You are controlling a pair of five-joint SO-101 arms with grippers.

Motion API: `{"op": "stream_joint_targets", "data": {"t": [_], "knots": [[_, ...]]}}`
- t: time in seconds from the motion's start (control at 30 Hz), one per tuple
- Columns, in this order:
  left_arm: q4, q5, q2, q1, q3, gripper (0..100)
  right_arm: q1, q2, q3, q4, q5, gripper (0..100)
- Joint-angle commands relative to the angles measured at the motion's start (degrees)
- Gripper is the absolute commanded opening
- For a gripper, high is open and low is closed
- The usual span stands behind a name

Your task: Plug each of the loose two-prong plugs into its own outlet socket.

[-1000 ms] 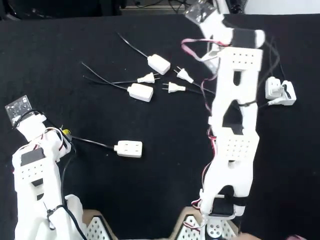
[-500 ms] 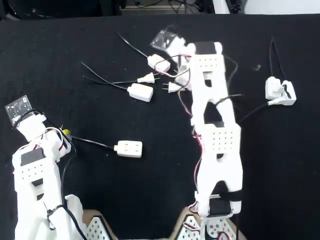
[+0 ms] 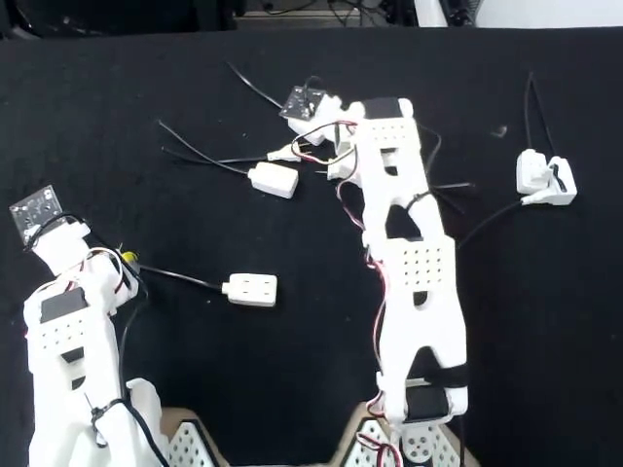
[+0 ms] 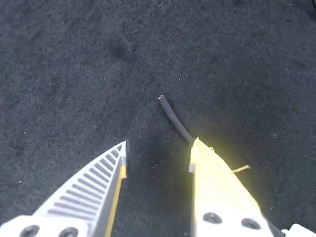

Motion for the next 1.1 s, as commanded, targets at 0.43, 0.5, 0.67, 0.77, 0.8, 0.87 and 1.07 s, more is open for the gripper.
{"op": "stream_joint_targets", "data": {"t": [0.43,0.5,0.67,0.77,0.8,0.87,1.07], "knots": [[-1.23,0.18,-0.62,0.31,-0.13,21,3.16,-3.74,-0.75,0.7,-3.43,1.1],[-1.23,0.18,-0.62,0.31,-0.13,21,4.84,-6.11,-0.57,3.52,-3.43,1.1],[-1.23,0.18,-0.62,0.4,-0.13,21,7.47,-8.04,-0.31,10.11,-3.43,1.1],[-1.23,0.18,-0.62,0.4,-0.13,21,9.05,-7.69,-0.31,12.22,-3.43,1.1],[-1.23,0.18,-0.62,0.4,-0.13,21,9.49,-7.69,-0.31,12.66,-3.43,1.1],[-1.23,0.18,-0.62,0.4,-0.13,21,10.02,-7.69,-0.31,14.07,-3.43,1.1],[-1.23,0.18,-0.62,0.13,-0.13,21,10.37,-7.87,1.45,18.46,-2.99,1.1]]}}
